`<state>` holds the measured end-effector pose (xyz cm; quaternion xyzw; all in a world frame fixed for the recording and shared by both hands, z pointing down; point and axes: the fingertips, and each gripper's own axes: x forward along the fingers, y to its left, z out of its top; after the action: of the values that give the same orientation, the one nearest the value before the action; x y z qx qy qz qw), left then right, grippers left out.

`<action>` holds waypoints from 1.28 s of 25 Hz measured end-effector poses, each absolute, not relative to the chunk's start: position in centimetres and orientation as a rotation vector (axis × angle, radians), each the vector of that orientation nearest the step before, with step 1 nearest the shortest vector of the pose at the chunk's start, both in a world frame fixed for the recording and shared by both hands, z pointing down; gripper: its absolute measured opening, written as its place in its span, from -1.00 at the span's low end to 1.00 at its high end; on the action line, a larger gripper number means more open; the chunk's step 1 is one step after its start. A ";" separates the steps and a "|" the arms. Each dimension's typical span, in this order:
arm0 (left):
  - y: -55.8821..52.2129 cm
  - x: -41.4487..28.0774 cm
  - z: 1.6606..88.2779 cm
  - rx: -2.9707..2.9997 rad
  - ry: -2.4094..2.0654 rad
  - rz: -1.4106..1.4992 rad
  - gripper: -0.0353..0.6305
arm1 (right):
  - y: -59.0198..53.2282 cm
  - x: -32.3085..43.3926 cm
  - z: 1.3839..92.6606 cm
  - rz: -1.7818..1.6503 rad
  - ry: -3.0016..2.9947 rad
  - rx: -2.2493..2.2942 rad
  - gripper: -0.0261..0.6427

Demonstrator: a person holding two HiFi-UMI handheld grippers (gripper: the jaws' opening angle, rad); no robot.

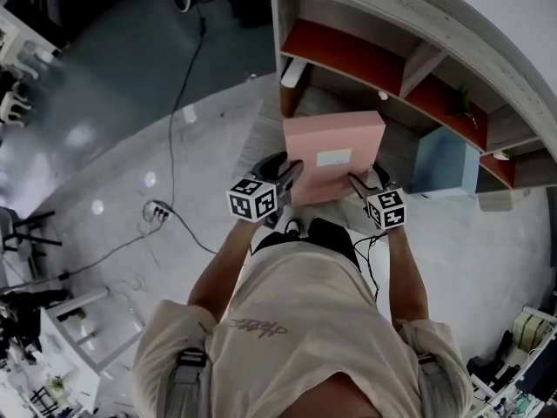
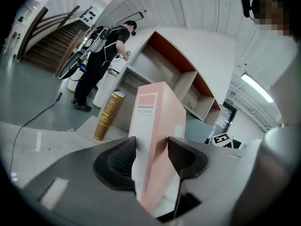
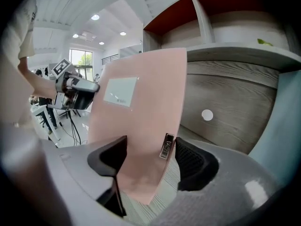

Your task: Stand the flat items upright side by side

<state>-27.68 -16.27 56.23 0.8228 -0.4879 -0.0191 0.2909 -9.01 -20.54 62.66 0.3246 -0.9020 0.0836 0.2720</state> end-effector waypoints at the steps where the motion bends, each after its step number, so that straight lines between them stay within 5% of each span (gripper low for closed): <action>1: -15.8 -27.3 56.0 2.211 -1.283 -0.046 -0.23 | -20.2 -8.6 62.7 0.218 -2.422 0.882 0.04; 19: -10.0 -22.8 55.2 2.475 -1.050 0.076 -0.21 | -14.8 -3.8 62.7 0.178 -2.332 1.020 -0.08; 32: -8.6 -21.6 56.7 2.634 -0.870 0.255 0.21 | -12.6 -2.6 63.3 0.259 -2.329 1.072 -0.10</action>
<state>-21.62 -8.56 56.72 0.9306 -0.3075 0.0900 0.1768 -2.61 -12.60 63.33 0.3996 -0.8680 0.0966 0.2785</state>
